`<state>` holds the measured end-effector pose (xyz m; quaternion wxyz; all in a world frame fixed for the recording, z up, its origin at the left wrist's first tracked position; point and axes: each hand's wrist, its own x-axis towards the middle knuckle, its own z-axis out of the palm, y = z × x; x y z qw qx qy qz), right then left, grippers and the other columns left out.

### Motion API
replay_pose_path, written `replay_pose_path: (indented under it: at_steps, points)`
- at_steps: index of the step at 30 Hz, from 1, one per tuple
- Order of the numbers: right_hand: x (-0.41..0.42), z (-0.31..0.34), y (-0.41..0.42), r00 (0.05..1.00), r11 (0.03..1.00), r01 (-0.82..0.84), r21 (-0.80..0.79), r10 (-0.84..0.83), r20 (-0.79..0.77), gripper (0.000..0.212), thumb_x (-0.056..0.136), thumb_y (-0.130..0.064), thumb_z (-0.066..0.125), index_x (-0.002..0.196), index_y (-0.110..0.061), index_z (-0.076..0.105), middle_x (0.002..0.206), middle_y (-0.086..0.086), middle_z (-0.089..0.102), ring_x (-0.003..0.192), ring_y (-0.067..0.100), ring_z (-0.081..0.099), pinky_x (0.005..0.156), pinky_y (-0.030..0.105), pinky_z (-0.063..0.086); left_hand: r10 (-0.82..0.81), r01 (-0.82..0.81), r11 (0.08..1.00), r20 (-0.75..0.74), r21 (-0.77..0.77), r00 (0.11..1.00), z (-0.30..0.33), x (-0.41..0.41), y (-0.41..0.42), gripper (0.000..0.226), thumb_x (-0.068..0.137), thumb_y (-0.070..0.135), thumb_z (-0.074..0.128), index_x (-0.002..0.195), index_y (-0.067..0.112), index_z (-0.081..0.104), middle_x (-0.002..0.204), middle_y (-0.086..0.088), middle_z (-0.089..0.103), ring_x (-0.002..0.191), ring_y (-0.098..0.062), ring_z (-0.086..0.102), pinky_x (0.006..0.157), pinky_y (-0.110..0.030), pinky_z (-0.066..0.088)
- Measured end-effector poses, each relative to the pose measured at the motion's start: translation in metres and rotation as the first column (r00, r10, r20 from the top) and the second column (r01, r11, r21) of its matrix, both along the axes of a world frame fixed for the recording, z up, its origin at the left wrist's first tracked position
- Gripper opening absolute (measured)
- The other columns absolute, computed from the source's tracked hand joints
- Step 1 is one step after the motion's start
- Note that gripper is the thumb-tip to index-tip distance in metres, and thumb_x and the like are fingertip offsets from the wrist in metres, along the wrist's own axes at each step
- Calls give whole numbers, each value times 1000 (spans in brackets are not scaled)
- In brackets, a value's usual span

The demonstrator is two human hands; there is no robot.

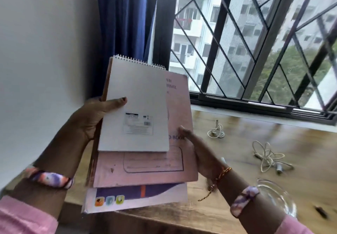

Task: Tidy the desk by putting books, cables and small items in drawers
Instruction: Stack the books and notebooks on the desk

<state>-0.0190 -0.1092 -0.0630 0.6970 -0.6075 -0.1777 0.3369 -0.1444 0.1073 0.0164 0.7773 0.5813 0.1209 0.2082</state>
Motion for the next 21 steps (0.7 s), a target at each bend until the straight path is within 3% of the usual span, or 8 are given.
replay_pose_path:
  at_steps: [3, 7, 9, 12, 16, 19, 21]
  points:
    - [7, 22, -39, 999, 999, 27, 17, -28, 31, 48, 81, -40, 65, 115, -7, 63, 108, 16, 69, 87, 27, 69, 74, 39, 58, -31, 31, 999, 1, -45, 1000, 8, 18, -33, 21, 76, 13, 62, 94, 2, 63, 75, -10, 74, 64, -22, 72, 51, -31, 57]
    - [15, 43, -116, 982, 989, 140, 53, -145, 122, 47, 79, -33, 61, 110, 1, 63, 99, 17, 71, 78, 26, 70, 72, 41, 59, -179, 176, 978, -16, -111, 984, 9, 48, -92, 54, 62, 20, 72, 112, 1, 62, 104, -20, 69, 84, -31, 71, 68, -47, 58]
    - [18, 48, -164, 966, 976, 211, 48, -216, 145, 51, 77, -34, 62, 112, 3, 62, 105, 21, 69, 83, 29, 68, 78, 45, 57, -271, 270, 955, 8, -122, 962, 8, 68, -132, 74, 39, 24, 90, 107, 3, 67, 102, -20, 70, 84, -31, 71, 66, -47, 59]
    - [16, 50, -230, 941, 950, 312, 28, -312, 133, 52, 79, -33, 62, 115, 5, 59, 114, 26, 64, 91, 33, 65, 83, 49, 55, -359, 357, 923, 13, -142, 933, -1, 96, -189, 100, 15, 26, 95, 107, 1, 63, 98, -18, 72, 82, -31, 71, 60, -40, 58]
    - [19, 42, -350, 892, 894, 448, -20, -445, 85, 42, 81, -32, 61, 106, 1, 62, 116, 27, 62, 100, 40, 61, 84, 51, 53, -497, 491, 862, -14, -126, 868, -14, 127, -306, 82, 34, 25, 91, 107, 1, 61, 90, -15, 74, 77, -26, 72, 58, -36, 58]
    - [20, 34, -427, 864, 862, 503, -59, -503, 27, 55, 74, -36, 64, 114, 1, 60, 119, 26, 61, 109, 45, 57, 87, 56, 51, -590, 580, 803, -53, -132, 805, -27, 146, -383, 85, 34, 28, 93, 109, 3, 60, 93, -14, 73, 79, -25, 72, 60, -34, 58]
    - [22, 29, -470, 849, 844, 525, -111, -528, 1, 57, 78, -37, 64, 121, 0, 56, 116, 24, 63, 105, 45, 60, 84, 55, 52, -612, 598, 787, -75, -149, 787, -34, 156, -428, 44, 67, 23, 77, 103, 4, 60, 82, -10, 75, 71, -20, 72, 57, -31, 58]
